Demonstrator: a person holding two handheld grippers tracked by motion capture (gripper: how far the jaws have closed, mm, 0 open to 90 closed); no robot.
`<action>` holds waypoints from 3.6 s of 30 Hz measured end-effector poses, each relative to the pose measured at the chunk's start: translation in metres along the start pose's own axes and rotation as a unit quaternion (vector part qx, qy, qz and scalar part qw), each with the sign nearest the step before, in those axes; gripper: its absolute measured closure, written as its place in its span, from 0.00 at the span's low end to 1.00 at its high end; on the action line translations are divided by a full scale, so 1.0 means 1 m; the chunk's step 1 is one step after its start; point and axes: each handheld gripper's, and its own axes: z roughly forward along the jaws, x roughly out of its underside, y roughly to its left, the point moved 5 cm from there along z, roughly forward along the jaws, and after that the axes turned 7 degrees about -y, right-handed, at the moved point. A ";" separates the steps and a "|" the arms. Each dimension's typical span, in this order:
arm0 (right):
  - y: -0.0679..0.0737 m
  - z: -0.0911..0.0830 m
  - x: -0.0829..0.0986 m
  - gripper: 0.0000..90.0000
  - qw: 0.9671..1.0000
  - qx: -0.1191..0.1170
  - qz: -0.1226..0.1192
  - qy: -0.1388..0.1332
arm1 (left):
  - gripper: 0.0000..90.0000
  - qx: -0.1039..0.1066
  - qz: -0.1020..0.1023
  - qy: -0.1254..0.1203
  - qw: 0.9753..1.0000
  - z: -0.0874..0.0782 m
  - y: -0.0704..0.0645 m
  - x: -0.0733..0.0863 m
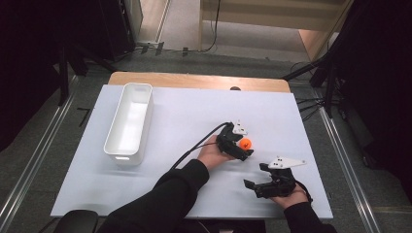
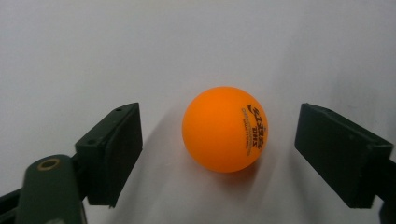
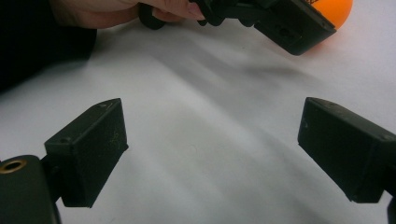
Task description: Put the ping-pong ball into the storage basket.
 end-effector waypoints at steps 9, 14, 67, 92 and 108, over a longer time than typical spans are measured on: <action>0.000 -0.001 -0.001 0.07 1.000 0.001 -0.003 -0.004 | 0.36 -0.002 0.019 0.003 1.000 0.000 -0.003 0.000; 0.000 -0.001 -0.001 0.07 1.000 0.002 -0.001 -0.005 | 0.44 -0.003 0.014 0.003 1.000 0.001 -0.002 0.000; 0.001 -0.001 -0.001 0.07 1.000 -0.002 -0.006 -0.003 | 0.56 0.005 0.005 0.008 1.000 -0.015 0.005 -0.003; 0.002 0.000 -0.002 0.07 1.000 -0.009 -0.005 -0.005 | 0.56 0.026 -0.010 0.011 1.000 -0.057 0.001 -0.014; 0.002 -0.001 -0.001 0.07 1.000 -0.006 -0.004 -0.005 | 0.56 0.041 -0.002 0.013 0.999 -0.084 -0.004 -0.020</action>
